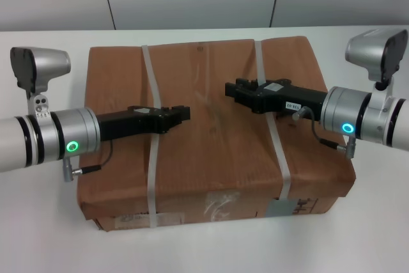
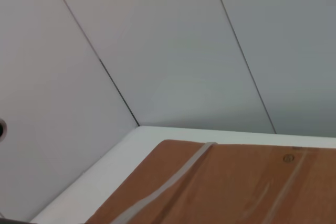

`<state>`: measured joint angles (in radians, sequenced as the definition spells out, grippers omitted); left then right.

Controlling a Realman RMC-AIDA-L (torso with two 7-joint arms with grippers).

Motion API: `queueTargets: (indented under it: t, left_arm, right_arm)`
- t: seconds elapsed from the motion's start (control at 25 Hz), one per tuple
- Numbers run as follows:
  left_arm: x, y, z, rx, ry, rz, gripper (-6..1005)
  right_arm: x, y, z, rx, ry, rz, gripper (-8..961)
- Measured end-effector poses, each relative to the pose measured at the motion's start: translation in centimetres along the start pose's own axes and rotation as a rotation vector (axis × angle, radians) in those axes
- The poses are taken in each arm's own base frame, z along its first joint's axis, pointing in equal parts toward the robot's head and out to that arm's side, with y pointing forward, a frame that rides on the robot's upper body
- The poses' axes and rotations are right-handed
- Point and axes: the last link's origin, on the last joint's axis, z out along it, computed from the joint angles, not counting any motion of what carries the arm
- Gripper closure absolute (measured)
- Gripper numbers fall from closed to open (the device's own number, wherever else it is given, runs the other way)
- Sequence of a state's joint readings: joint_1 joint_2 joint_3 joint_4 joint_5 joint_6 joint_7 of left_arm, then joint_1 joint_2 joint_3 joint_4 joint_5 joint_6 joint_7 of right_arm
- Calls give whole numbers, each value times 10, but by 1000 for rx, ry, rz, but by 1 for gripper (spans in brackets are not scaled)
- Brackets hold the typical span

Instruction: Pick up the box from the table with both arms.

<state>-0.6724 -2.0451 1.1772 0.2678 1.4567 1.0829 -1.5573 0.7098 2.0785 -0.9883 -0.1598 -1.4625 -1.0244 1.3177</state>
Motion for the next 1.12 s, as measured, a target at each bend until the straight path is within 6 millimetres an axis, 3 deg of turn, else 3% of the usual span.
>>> queueTargets:
  t: [0.2,0.76,1.12]
  left_arm:
    - [0,0,0,-3,2,1,875]
    - [5,12,-11,-90,60,64,865]
    - [6,15,-14,-114,80,70,868]
  right_arm:
    - [1,0,-2,1,-9,-2,624]
    - [9,4,-24,-44,-131,-7,769]
    - [11,2,-29,-31,-165,34,808]
